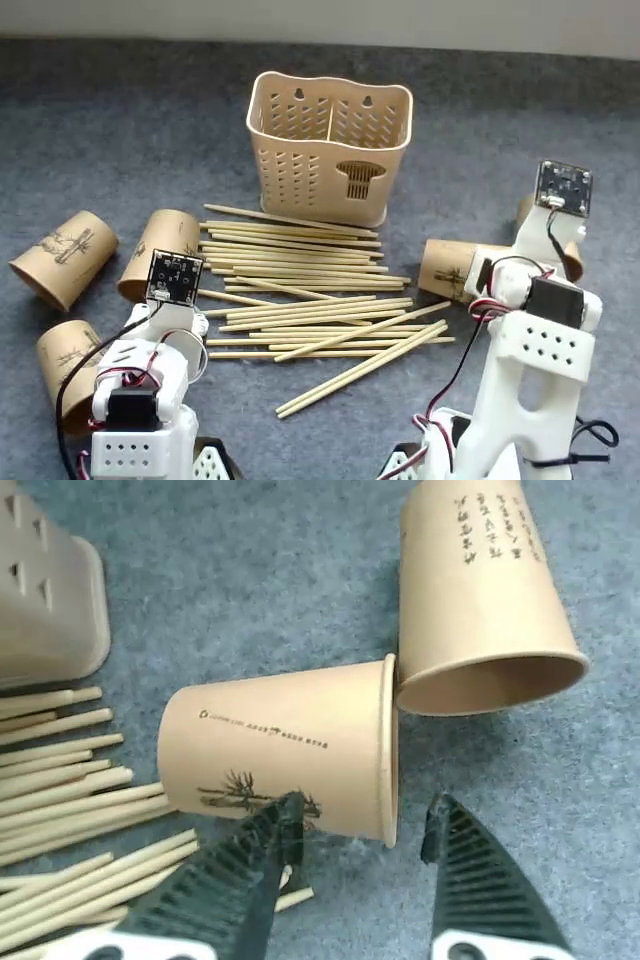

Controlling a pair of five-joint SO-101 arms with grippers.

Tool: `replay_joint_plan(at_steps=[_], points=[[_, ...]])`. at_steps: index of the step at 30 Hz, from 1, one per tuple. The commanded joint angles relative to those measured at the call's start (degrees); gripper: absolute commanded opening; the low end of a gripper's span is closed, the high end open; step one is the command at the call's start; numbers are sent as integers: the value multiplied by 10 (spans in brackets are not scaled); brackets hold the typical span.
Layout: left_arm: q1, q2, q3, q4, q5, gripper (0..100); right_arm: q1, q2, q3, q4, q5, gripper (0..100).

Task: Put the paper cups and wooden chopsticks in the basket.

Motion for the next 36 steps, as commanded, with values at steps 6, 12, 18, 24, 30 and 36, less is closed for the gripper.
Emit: replay_joint_plan(at_steps=[6, 12, 18, 24, 30, 36], points=[[-6, -9, -5, -9, -3, 28, 41, 79, 16, -132, -43, 202], [-6, -9, -5, -9, -3, 28, 58, 127, 16, -203, -80, 202], [-6, -9, -5, -8, -3, 28, 58, 160, 16, -249, -106, 202], [-6, -9, -5, -8, -3, 28, 76, 188, 17, -295, -132, 201], [-6, -9, -4, -8, -3, 28, 83, 215, 17, -333, -129, 159], [-6, -9, -4, -8, -3, 28, 107, 216, 14, -338, -110, 5]])
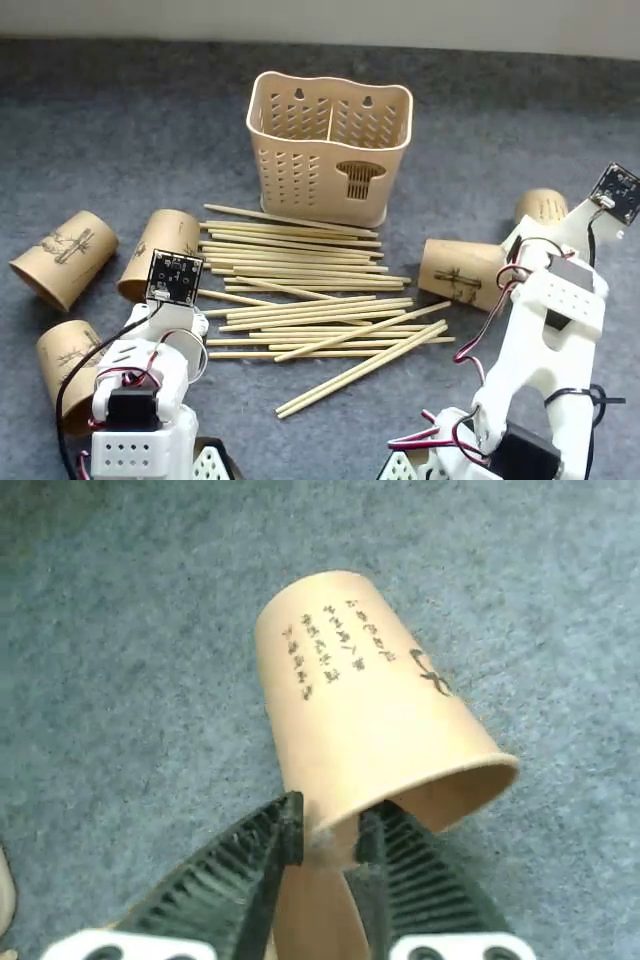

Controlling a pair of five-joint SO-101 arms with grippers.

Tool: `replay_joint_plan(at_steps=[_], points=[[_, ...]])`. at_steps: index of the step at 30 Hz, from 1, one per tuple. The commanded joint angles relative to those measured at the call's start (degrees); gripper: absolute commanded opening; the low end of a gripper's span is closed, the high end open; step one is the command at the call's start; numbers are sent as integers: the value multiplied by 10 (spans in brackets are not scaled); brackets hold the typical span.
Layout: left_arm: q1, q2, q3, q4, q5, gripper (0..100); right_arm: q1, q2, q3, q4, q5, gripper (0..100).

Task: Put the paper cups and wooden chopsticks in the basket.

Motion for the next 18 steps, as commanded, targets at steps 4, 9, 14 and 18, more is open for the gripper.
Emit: replay_joint_plan(at_steps=[4, 9, 14, 18], points=[[-6, -9, -4, -8, -3, 28, 44, -5, -9, -12, 29, 6], [-5, -9, -4, -8, -3, 28, 51, -14, -30, 35, 31, 6], [-5, -9, -4, -8, -3, 28, 46, -76, -80, 129, 99, 6], [-5, -9, -4, -8, -3, 28, 14, -136, -139, 221, 157, 6]])
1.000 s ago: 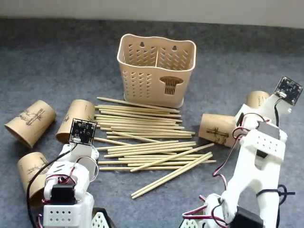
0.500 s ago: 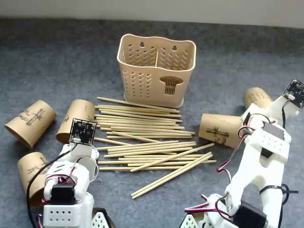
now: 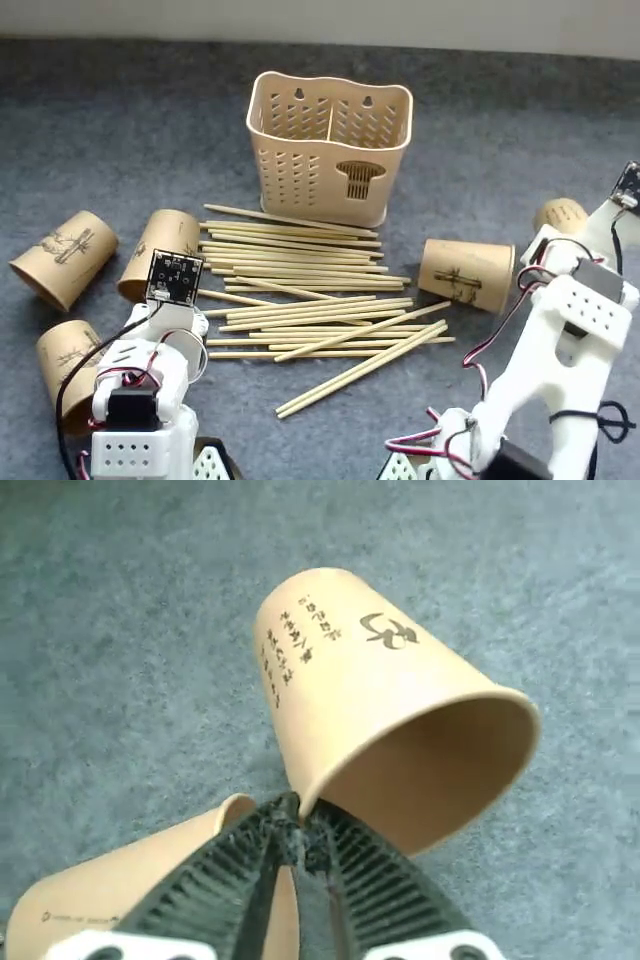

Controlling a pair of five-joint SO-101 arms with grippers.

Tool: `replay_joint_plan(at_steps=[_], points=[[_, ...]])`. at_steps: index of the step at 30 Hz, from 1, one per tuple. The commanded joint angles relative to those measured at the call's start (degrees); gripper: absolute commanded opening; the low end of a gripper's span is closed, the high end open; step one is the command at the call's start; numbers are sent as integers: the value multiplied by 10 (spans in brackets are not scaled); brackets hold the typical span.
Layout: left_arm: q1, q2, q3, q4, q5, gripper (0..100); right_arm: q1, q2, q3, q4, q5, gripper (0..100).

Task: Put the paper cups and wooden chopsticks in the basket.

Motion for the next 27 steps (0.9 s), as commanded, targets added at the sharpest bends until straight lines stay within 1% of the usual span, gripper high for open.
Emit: replay_joint_plan(at_steps=[1, 7, 12, 23, 27], points=[[-5, -9, -4, -8, -3, 28, -40, -69, -84, 87, 53, 6], [-5, -9, -4, -8, -3, 28, -118, -92, -211, 196, 70, 6], [-5, -9, -4, -8, -3, 28, -193, -91, -298, 240, 70, 6], [-6, -9, -4, -8, -3, 28, -351, -90, -385, 244, 72, 6], [-7, -9, -4, -8, -3, 28, -407, -76, -388, 244, 118, 6]])
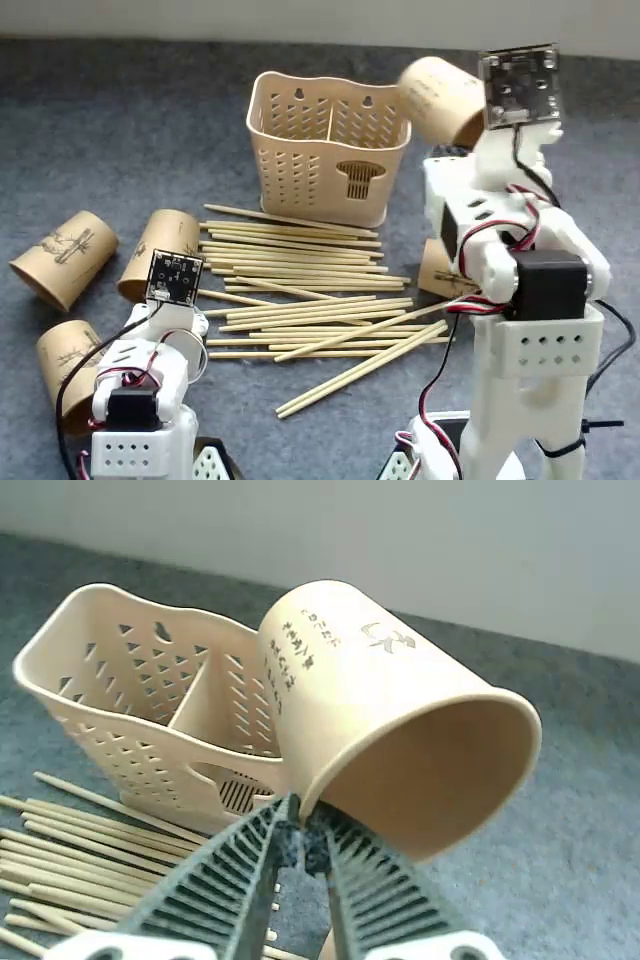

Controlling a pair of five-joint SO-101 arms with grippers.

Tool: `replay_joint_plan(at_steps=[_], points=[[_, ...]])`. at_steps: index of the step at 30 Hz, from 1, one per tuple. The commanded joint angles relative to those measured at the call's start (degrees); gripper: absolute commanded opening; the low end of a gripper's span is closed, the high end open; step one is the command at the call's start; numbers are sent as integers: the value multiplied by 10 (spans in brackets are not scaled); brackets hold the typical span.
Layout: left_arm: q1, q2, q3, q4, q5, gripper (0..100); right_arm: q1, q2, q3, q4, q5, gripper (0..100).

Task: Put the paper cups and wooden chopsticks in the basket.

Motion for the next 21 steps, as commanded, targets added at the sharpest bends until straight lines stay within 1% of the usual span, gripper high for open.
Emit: replay_joint_plan(at_steps=[1, 4, 8, 11, 14, 16, 19, 21], points=[[-7, -9, -4, -8, -3, 28, -51, 3, -29, -1, 39, 6], [-7, -9, -4, -8, -3, 28, -63, 42, -29, -28, 45, 6], [-7, -9, -4, -8, -3, 28, -61, 82, -29, -58, 53, 6], [-7, -9, -4, -8, -3, 28, -61, 96, -29, -55, 82, 6], [-6, -9, -4, -8, -3, 28, -61, 96, -29, -55, 84, 8], [-6, -9, -4, -8, -3, 28, -61, 96, -29, -55, 84, 38], [-6, -9, -4, -8, -3, 28, -61, 96, -29, -56, 81, 133], [-7, -9, -4, -8, -3, 28, -64, 98, -29, -61, 81, 159]])
